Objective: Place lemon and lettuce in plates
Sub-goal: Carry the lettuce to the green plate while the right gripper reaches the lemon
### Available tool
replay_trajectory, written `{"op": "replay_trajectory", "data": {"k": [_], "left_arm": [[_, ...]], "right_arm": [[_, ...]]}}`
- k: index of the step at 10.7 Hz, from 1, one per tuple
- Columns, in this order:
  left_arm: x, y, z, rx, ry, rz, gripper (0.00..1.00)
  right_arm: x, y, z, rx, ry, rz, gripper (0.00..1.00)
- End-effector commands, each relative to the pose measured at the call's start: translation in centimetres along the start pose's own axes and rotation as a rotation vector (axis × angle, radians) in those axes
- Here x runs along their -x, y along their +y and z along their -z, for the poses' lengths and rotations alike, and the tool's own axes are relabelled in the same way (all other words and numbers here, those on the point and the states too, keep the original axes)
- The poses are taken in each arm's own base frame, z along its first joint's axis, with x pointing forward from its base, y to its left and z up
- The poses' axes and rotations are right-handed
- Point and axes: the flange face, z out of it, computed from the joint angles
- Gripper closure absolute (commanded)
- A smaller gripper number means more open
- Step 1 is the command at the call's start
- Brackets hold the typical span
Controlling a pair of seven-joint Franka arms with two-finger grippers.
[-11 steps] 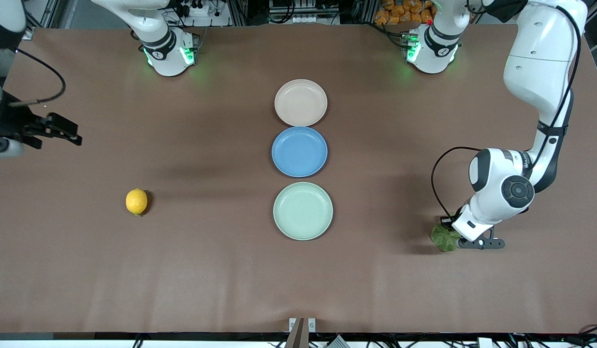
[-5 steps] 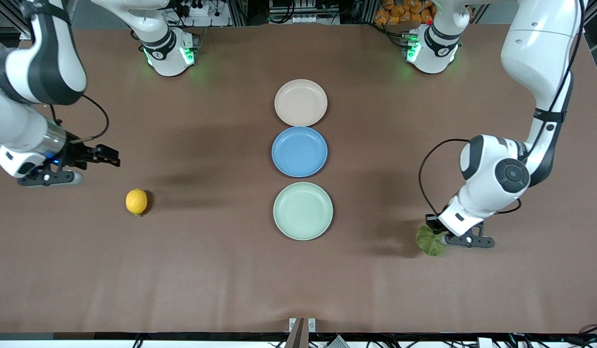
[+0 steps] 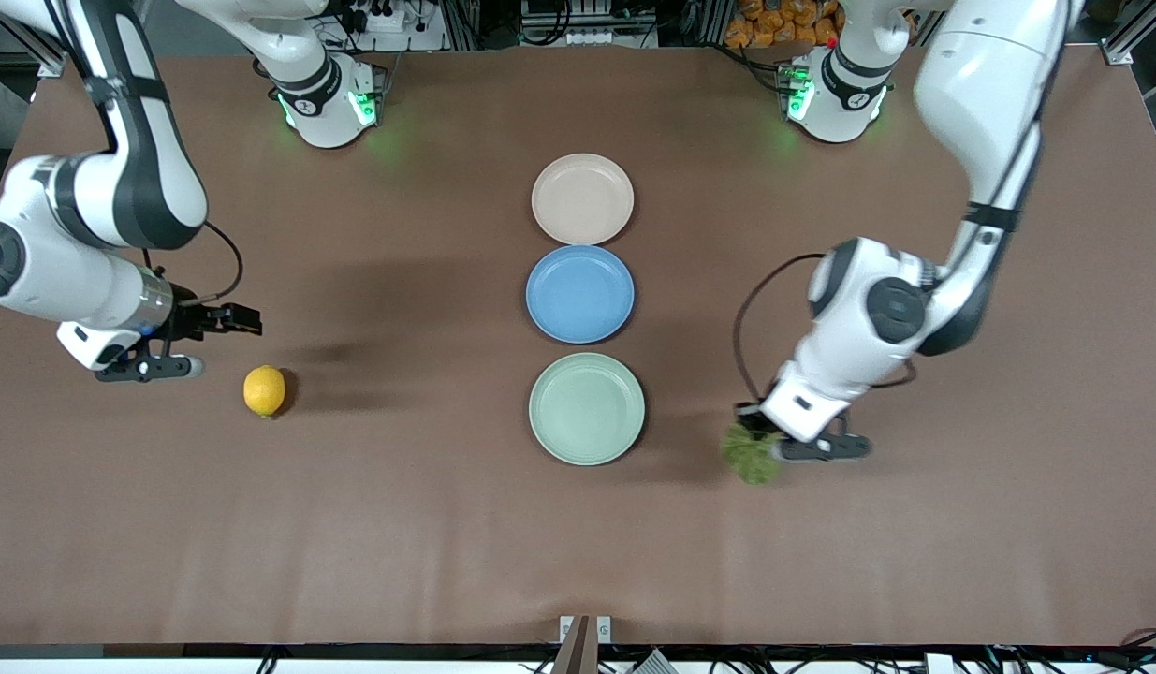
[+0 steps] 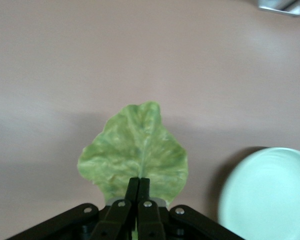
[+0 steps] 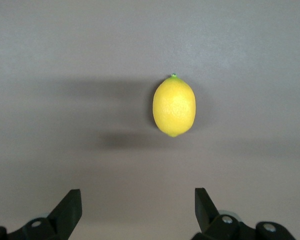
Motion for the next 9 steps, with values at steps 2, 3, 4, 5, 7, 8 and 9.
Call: {"op": "replay_trajectory", "data": {"k": [2,3,4,5,7,8,9], "left_arm": [[2.4,8.5,-2.0,0.049,-0.009,0.186,1.00],[3.3,10.1,-2.6,0.061,-0.003,0.220,1.00],[4.2,11.4,-3.4,0.080,0.001,0.253,1.00],[5.6,13.2,-4.5,0.101,0.011,0.279,1.00],[7.7,15.2,-6.9,0.097,0.039,0.313,1.00],[8.8,16.1,-7.9,0.088,0.048,0.321,1.00],[9.9,17.0,-8.7,0.084,0.052,0.332,1.00]], "right_arm": [[-1.0,0.9,-5.0,-0.004,0.011,-0.013,0.00],[-1.3,1.5,-6.9,-0.008,-0.011,-0.023,0.00],[-1.6,2.0,-8.5,-0.013,-0.023,-0.033,0.00],[-1.8,2.1,-9.8,-0.014,-0.031,-0.036,0.00],[-2.2,2.2,-11.3,-0.015,-0.026,-0.037,0.00],[-2.5,2.5,-11.5,-0.014,-0.015,-0.039,0.00],[-3.4,2.2,-11.9,-0.012,-0.014,-0.030,0.00]]}}
